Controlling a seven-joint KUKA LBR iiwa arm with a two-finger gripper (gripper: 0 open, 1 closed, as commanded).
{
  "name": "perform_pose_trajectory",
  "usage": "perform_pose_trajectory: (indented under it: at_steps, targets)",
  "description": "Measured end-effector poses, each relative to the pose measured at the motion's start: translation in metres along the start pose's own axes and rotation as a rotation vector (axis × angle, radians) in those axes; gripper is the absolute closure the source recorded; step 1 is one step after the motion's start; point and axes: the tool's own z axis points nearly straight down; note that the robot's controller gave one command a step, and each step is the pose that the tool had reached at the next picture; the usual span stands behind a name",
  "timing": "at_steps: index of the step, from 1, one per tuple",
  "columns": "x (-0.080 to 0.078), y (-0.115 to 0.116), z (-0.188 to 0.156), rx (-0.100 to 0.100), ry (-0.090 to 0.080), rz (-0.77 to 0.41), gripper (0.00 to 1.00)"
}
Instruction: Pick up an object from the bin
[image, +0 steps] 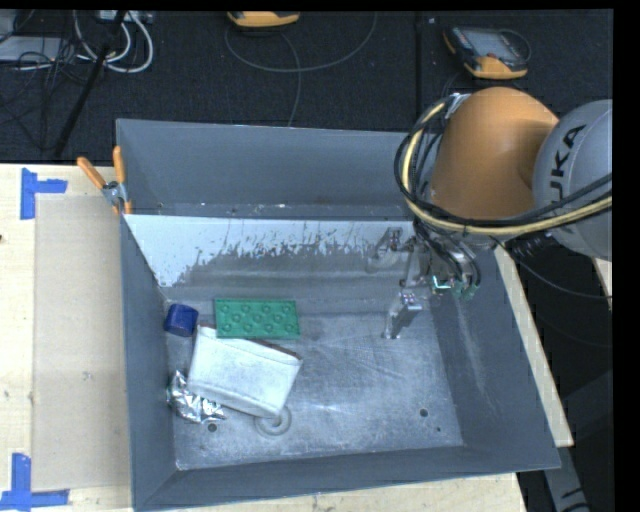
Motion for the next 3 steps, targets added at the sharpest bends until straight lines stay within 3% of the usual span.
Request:
perform_pose_trajectory:
  at_steps: [1, 2, 3]
  targets:
    - [0.008, 0.111, 0.132, -0.001, -0.019, -0.048, 0.0]
    - [-0.014, 0.181, 0.121, 0.004, 0.001, 0.014, 0.0]
    - [-0.013, 0.217, 0.119, 0.01, -0.005, 0.088, 0.0]
